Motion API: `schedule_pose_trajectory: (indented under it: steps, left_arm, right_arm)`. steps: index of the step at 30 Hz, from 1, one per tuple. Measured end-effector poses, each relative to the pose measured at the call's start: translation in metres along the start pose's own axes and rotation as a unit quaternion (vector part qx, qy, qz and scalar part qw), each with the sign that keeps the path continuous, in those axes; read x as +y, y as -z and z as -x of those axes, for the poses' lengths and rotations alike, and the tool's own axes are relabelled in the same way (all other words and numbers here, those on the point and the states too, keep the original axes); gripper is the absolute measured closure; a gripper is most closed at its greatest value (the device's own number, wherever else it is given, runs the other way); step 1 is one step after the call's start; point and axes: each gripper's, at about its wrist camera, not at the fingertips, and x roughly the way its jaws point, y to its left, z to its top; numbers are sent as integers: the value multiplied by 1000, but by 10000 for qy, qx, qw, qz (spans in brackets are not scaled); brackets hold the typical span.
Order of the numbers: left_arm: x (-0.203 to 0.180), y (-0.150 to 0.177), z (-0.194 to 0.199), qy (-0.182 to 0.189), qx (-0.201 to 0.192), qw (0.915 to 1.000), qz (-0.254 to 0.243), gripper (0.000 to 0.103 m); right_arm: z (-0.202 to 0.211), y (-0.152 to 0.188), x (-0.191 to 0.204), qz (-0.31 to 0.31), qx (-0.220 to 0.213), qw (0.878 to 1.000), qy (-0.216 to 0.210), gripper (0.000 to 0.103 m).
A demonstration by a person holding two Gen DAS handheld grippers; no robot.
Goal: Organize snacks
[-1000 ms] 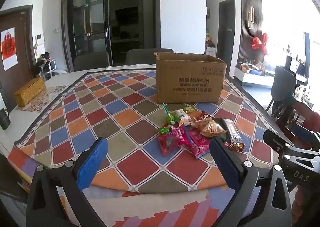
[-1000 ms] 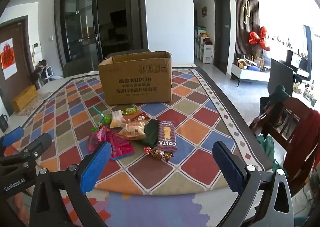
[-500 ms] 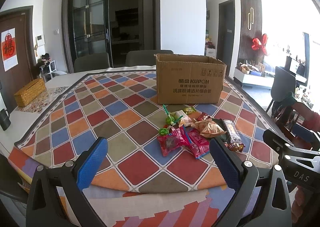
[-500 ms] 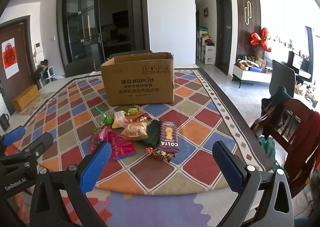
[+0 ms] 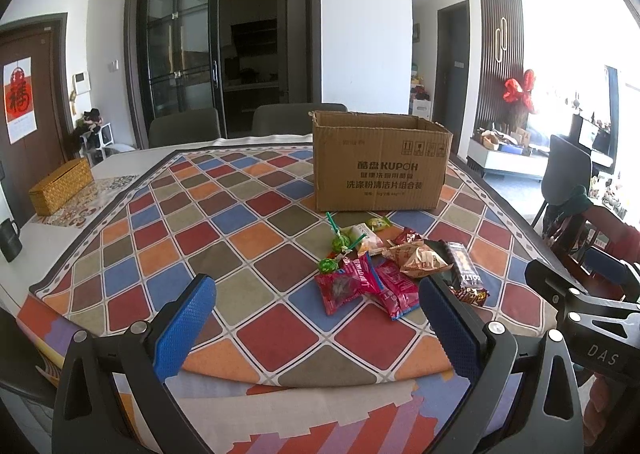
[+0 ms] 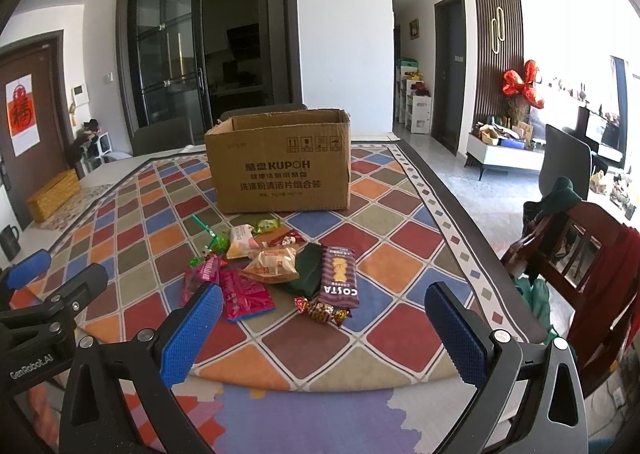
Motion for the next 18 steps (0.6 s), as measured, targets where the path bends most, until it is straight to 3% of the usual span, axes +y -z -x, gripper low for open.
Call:
schedule_pose_trajectory:
  steps: [18]
  left_arm:
    - [0, 2, 1, -1, -21, 10000, -4, 0]
  right_arm:
    - [0, 0, 0, -7, -6, 10000, 1, 1]
